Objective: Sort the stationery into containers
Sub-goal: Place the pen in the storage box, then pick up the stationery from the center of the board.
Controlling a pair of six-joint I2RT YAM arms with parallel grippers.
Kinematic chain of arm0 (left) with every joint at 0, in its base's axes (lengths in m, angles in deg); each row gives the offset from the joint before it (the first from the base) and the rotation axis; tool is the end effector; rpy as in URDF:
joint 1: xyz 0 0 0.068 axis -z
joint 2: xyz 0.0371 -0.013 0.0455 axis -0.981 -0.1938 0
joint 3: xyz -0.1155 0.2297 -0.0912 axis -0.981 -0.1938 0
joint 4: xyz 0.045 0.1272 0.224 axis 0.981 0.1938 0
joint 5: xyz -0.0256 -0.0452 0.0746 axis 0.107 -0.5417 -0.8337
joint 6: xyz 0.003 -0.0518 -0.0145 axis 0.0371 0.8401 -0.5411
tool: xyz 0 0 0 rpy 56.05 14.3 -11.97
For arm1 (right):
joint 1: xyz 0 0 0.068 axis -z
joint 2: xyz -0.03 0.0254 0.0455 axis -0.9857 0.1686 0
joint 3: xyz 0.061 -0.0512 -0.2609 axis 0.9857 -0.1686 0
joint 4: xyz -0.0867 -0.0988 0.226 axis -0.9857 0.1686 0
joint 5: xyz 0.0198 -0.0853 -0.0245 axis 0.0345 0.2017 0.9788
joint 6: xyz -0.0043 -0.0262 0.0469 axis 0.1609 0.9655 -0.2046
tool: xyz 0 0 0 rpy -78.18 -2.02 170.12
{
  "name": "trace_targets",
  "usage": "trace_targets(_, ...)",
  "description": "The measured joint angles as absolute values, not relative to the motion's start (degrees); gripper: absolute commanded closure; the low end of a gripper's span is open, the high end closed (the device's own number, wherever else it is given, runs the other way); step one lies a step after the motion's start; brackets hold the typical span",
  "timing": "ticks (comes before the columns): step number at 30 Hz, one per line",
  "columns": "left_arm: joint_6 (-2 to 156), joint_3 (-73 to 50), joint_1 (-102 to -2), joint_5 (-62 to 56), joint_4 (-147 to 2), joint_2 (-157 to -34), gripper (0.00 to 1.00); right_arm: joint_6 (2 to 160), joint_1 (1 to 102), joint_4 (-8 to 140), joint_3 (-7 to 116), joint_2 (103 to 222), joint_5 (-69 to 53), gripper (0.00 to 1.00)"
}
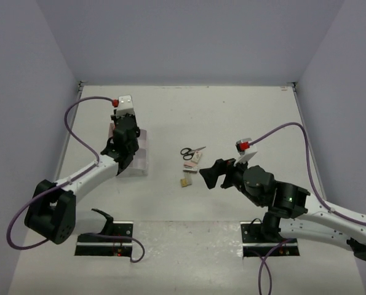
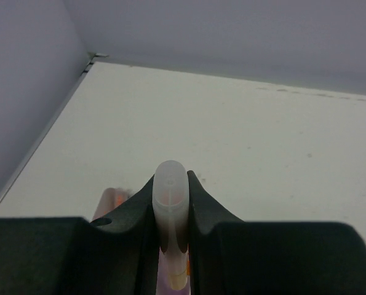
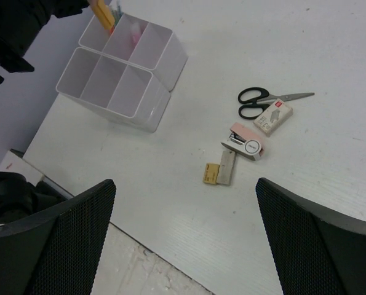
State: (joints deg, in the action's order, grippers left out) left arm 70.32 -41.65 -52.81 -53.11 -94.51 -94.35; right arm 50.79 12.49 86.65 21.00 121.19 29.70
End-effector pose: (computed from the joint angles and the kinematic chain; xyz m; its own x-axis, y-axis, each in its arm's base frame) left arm 0.2679 -0.1044 0.2730 -0.1016 -0.0217 -0.9946 -0.2730 0.9620 0.0069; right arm 0.0766 0.1407 0.3197 -0.4732 0.2268 -0.8512 -0.4237 0.7886 0.4457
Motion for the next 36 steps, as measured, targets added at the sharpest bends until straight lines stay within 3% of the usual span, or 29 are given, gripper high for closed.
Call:
trace_targets(9, 68.87, -47.79, -54.07, -58.81, -106.23, -99.78, 1.0, 50.64, 12.54, 88.9, 16.78, 116.06, 29.67, 0.01)
trace_targets(14, 72.12, -49.68, -54.07, -59.47, -107.21, -100.46, 0.91, 50.81, 12.55, 88.9, 16.78, 117.89, 29.65, 0.01)
trace_targets(16, 73.67, -49.94, -54.07, -59.48, -107.21, -100.87, 0.82, 50.88, 12.55, 88.91, 16.81, 118.98, 29.61, 0.01)
trace_targets(18, 74.95, -50.24, -54.07, -59.49, -106.89, -101.15, 0.53, 50.9, 12.55, 88.9, 16.81, 119.67, 29.22, 0.01)
trace_targets(20, 76.17, -50.33, -54.07, -59.56, -106.09, -101.3, 0.33, 50.9, 12.55, 88.87, 16.81, 119.85, 28.79, 0.01)
trace_targets(24, 79.33, -50.2, -54.07, -60.1, -102.63, -100.51, 0.09, 50.9, 12.59, 88.79, 16.9, 119.85, 28.69, 0.01)
trace_targets(27, 82.21, -50.09, -54.07, -60.75, -98.28, -97.45, 0.0, 50.9, 13.01, 88.79, 17.34, 120.82, 28.51, 0.01)
trace_targets(36, 91.6, -39.27, -54.1, -59.49, -76.13, -82.0, 0.0, 49.01, 21.77, 89.45, 20.8, 131.89, 23.25, 0.01)
